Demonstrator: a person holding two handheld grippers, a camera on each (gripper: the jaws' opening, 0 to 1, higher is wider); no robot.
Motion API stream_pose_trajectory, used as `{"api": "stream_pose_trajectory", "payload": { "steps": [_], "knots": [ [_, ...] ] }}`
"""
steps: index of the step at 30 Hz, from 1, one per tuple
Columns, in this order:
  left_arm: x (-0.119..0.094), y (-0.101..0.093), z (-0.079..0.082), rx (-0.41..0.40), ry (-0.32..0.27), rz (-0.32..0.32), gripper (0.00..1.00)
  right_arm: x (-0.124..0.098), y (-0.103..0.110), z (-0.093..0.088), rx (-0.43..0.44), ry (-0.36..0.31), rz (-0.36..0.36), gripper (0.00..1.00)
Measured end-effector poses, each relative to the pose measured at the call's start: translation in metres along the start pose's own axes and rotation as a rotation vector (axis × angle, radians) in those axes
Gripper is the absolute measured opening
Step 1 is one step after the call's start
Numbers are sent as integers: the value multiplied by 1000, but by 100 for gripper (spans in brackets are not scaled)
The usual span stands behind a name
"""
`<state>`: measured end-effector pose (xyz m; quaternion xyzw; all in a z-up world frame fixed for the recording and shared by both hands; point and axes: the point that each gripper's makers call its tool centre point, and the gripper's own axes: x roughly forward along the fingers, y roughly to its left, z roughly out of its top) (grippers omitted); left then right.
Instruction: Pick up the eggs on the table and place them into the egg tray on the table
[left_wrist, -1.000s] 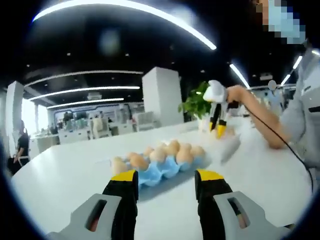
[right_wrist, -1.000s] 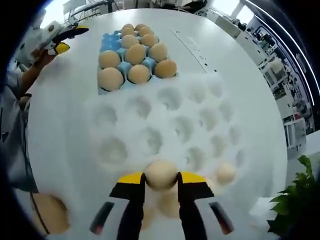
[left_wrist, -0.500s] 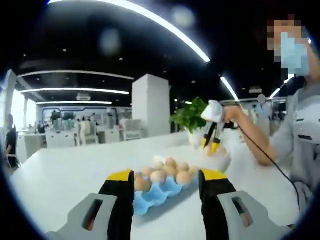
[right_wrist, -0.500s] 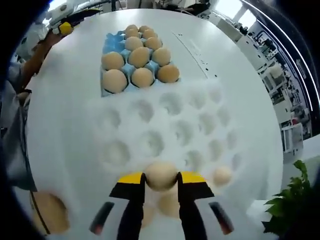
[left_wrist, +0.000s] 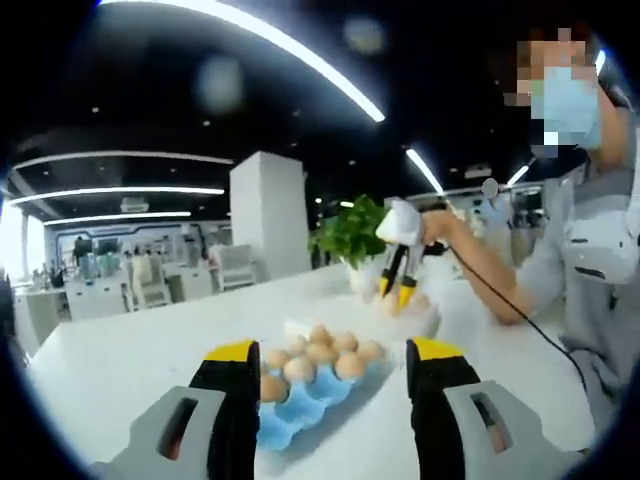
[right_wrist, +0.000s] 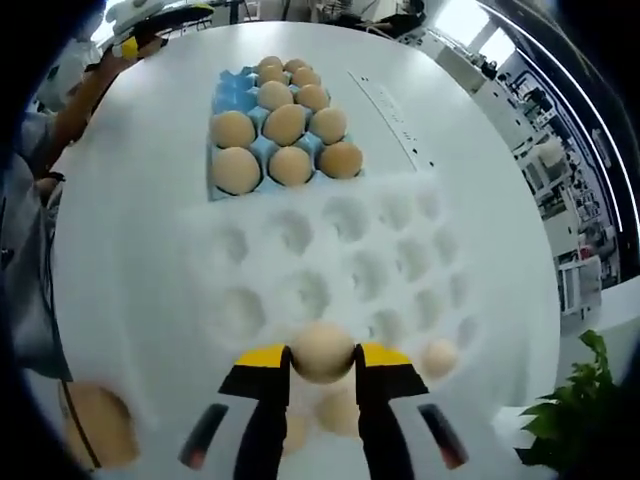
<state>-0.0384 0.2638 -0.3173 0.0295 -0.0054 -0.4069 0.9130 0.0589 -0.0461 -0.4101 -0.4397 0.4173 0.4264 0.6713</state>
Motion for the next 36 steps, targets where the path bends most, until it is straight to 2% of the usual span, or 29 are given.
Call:
{"api": "stream_pose_trajectory", "payload": {
  "steps": [7,13,16,24,29,36],
  "knots": [
    [-1,3,-9,-14,1,-50,62,-2,0,2,-3,-21,0,27],
    [-1,6,-16,-30,-27,-87,64,-3,2,9,-26,-34,-5,27],
    [2,3,-23,-29,-16,-98,69,-3,1,11,-35,-36,-6,27],
    [4,-6,-34,-68,-20,-137,70,-9,1,21,-65,-69,-26,27],
    [3,-9,-37,-79,-23,-141,70,-10,7,33,-93,-101,-24,27],
    [-1,-14,-34,-78,-39,-142,70,-16,15,63,-159,-187,-21,27]
  ]
}}
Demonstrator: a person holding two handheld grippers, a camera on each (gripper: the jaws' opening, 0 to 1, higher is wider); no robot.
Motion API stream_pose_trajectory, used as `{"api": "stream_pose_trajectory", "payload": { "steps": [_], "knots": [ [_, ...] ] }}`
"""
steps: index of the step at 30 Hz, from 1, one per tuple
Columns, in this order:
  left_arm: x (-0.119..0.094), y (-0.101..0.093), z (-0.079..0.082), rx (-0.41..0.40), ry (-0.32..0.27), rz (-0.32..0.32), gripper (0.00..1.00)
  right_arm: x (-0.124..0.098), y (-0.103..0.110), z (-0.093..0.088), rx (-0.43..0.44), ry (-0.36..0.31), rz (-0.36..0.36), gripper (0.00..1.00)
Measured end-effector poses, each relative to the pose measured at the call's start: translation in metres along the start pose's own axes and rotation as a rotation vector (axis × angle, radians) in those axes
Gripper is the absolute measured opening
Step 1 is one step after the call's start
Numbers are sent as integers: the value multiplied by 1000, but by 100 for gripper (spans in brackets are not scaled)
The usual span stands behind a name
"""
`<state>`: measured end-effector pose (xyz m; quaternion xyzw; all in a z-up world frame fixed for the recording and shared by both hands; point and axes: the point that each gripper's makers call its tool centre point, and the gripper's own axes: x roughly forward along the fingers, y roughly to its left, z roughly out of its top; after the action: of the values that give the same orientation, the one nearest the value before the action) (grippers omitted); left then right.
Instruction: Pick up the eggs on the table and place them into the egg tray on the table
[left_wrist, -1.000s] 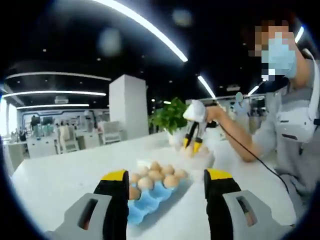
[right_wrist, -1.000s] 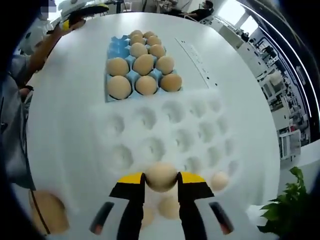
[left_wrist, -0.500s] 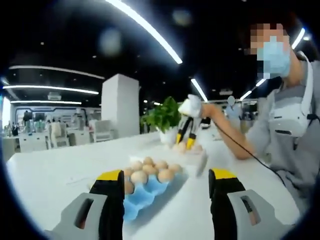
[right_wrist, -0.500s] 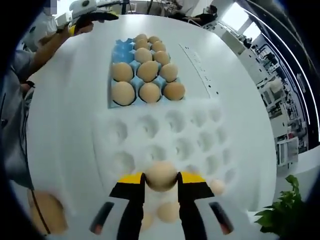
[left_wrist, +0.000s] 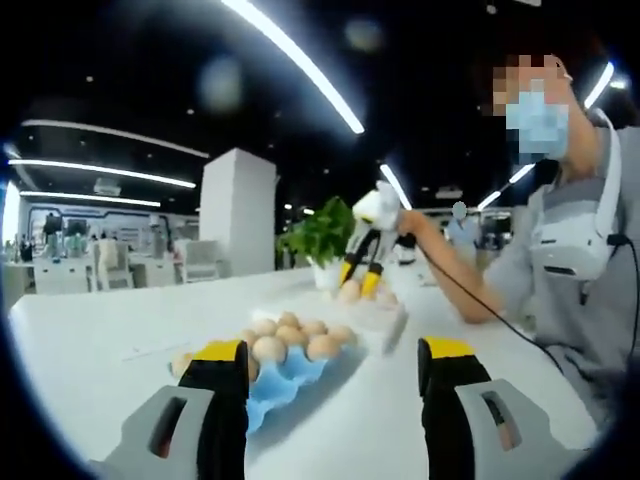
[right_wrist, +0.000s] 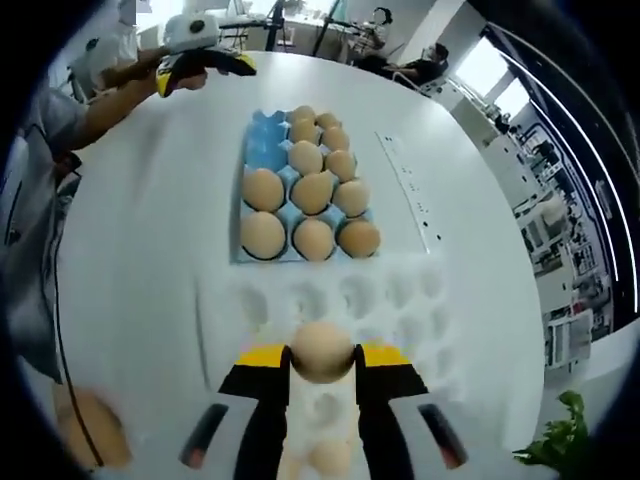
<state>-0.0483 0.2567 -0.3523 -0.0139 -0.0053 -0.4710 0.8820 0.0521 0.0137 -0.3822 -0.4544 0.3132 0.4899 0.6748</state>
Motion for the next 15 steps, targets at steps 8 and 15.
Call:
{"api": "stream_pose_trajectory", "payload": {
  "steps": [8,15],
  "knots": [
    [-3,-3,0,8,-8,-4,70,4,5,27,-68,-56,1,27],
    [-1,-1,-7,9,16,-1,70,10,14,46,-129,-90,15,27]
  ]
}}
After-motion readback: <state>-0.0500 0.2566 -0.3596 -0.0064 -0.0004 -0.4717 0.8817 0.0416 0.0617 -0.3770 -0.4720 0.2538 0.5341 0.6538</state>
